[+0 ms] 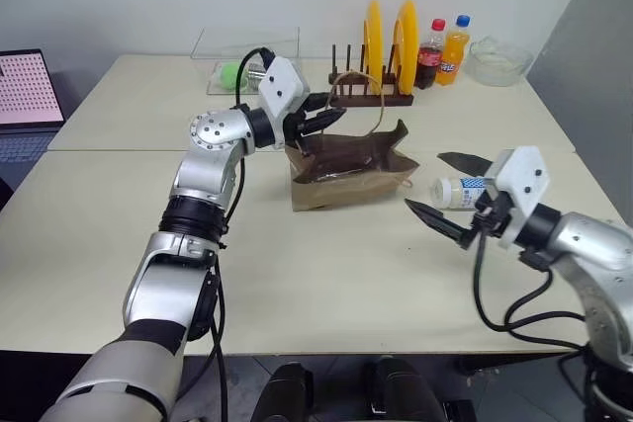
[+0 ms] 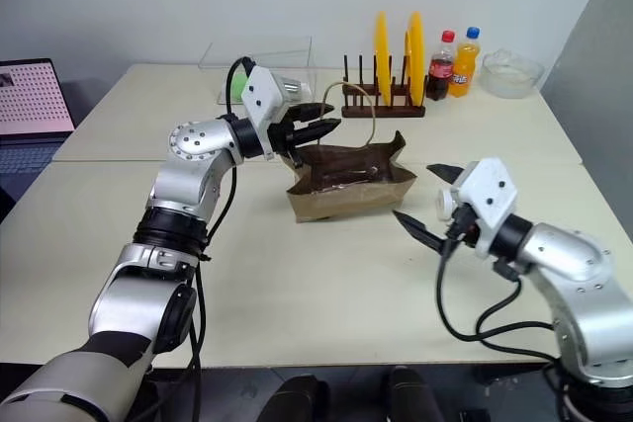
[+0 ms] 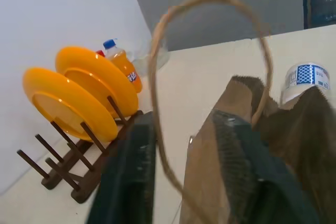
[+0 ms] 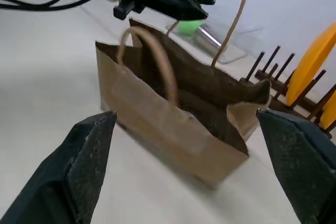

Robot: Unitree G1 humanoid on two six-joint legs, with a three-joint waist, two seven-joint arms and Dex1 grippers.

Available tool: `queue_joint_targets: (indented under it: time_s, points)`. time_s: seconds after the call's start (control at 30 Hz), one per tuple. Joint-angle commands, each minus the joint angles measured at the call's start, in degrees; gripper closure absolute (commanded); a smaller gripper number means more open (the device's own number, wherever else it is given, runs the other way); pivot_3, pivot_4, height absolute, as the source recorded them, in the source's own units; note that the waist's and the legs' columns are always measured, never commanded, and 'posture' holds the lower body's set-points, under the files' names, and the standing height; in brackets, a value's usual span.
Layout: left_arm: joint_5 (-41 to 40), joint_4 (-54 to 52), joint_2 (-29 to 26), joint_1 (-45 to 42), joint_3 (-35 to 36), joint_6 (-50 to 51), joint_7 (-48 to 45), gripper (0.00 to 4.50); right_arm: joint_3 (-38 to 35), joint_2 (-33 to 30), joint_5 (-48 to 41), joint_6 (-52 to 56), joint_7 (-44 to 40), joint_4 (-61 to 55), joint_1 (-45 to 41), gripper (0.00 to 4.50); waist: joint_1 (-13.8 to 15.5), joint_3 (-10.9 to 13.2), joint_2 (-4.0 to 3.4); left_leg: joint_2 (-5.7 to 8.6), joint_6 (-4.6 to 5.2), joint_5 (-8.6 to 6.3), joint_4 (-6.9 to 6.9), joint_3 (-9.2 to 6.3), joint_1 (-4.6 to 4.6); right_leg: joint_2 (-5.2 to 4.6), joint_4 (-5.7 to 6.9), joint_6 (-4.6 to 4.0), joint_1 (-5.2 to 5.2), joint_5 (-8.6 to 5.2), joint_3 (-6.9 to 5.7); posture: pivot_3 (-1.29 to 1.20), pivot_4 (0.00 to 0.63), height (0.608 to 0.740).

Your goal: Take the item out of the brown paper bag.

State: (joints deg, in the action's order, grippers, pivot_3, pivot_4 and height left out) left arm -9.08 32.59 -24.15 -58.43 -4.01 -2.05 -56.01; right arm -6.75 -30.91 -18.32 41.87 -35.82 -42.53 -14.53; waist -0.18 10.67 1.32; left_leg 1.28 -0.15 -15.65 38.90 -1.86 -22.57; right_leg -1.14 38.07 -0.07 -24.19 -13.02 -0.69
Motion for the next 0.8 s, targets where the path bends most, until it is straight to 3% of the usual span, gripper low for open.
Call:
queue_joint_targets:
  time_s: [0.03, 0.2, 0.33, 0.43, 0.6, 0.8]
  points:
    - [-0.88, -2.39, -3.15, -0.85, 1.94, 0.13, -1.87, 1.67, 1.06, 0.4, 1.23, -1.99, 3.15, -0.13, -2.05, 0.0, -0.11, 0.0, 0.0, 0.0, 0.0, 0.0, 0.0, 0.02, 0.01, 0.01, 0.0, -0.05, -0.01, 0.03, 0.02, 0.0, 0.15, 0.74]
    - [-3.92, -11.44, -8.51, 4.49, 5.75, 7.01, -1.12, 0.04, 1.14, 0.03, 1.79, -5.0, 3.84, 1.84, -2.1, 0.0, -0.25, 0.0, 0.0, -0.02, 0.0, 0.0, -0.04, -0.04, -0.01, 0.02, 0.0, -0.06, -0.02, 0.03, -0.03, 0.0, 0.15, 0.74]
    - [-7.8, -25.97, -9.6, 12.9, 10.76, 18.23, 6.04, 0.04, 0.52, 0.64, 3.04, -8.47, 5.62, 2.66, 0.46, 0.0, -0.23, 0.0, 0.0, -0.04, 0.0, 0.0, -0.06, -0.09, -0.01, 0.01, 0.0, -0.06, -0.01, 0.03, -0.04, 0.0, 0.15, 0.74]
    - [-8.79, -42.48, -5.43, 24.72, 15.79, 28.34, 19.46, 0.04, 0.89, 3.5, 5.75, -14.21, 9.22, 3.26, 4.67, 0.0, -0.09, -0.01, -0.01, -0.03, 0.0, 0.0, -0.06, -0.12, -0.02, -0.03, -0.02, -0.06, 0.02, 0.03, -0.04, 0.0, 0.15, 0.74]
    - [-1.66, -57.21, 2.74, 42.11, 16.12, 28.88, 34.69, 0.04, 3.76, 10.9, 9.55, -26.25, 13.57, 7.21, 9.85, 0.0, 0.12, -0.04, -0.01, -0.02, -0.01, -0.01, -0.08, -0.11, 0.07, -0.05, -0.04, -0.04, 0.07, 0.02, 0.03, 0.0, 0.15, 0.74]
    - [2.8, -60.0, 7.66, 53.33, 14.04, 22.05, 40.56, 0.04, 3.94, 16.12, 8.56, -33.53, 15.01, 11.28, 12.52, 0.0, 0.14, -0.07, -0.04, -0.02, 0.0, -0.01, -0.12, -0.06, 0.35, -0.02, -0.03, 0.18, 0.25, -0.13, 0.05, 0.0, 0.15, 0.74]
